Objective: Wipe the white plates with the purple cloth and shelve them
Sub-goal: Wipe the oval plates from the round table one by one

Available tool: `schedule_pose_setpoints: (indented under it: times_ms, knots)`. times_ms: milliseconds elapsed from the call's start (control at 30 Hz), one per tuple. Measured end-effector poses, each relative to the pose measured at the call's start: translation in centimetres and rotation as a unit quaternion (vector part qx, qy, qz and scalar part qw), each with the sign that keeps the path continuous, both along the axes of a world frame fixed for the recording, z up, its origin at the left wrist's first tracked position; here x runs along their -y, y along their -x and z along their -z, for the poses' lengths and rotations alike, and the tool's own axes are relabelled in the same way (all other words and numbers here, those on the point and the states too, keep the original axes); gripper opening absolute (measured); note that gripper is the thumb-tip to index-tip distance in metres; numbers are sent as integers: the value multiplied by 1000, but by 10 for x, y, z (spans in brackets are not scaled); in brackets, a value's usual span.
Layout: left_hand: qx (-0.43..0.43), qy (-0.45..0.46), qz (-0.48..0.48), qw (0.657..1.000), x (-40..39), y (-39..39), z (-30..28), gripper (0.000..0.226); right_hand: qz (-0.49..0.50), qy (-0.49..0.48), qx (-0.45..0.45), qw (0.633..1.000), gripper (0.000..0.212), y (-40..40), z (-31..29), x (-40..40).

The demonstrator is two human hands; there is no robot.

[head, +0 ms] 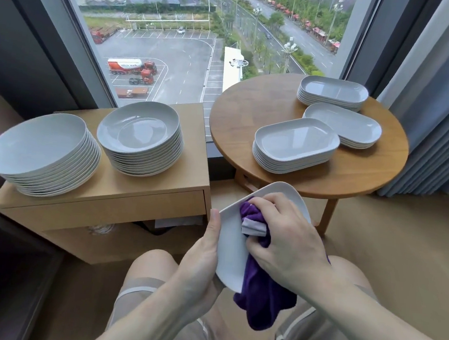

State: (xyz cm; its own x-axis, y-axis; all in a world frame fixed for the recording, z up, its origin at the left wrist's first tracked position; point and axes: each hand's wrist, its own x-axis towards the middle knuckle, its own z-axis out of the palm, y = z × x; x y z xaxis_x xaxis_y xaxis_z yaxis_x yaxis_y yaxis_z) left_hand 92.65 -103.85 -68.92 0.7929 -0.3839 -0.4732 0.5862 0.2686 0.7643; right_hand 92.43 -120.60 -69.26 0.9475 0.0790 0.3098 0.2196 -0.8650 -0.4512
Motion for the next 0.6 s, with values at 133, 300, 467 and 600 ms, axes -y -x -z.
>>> schedule_pose_setpoints:
  times_ms: [133,300,467,600]
  knots:
    - [-9,-4,4,1000,-2,-1,0,74,72,18,-42,996,35,-13,-2,19]
    - [-42,-11,-19,999,-1,-2,-1,75,129,39,-141,981,29,-23,-9,33]
    - [-38,8,-74,996,-11,-17,-10,72,93,63,-161,981,21,-17,-11,22]
    - [-41,45,-83,995,-14,-22,-13,77,-2,74,-144,987,22,-1,-16,-1]
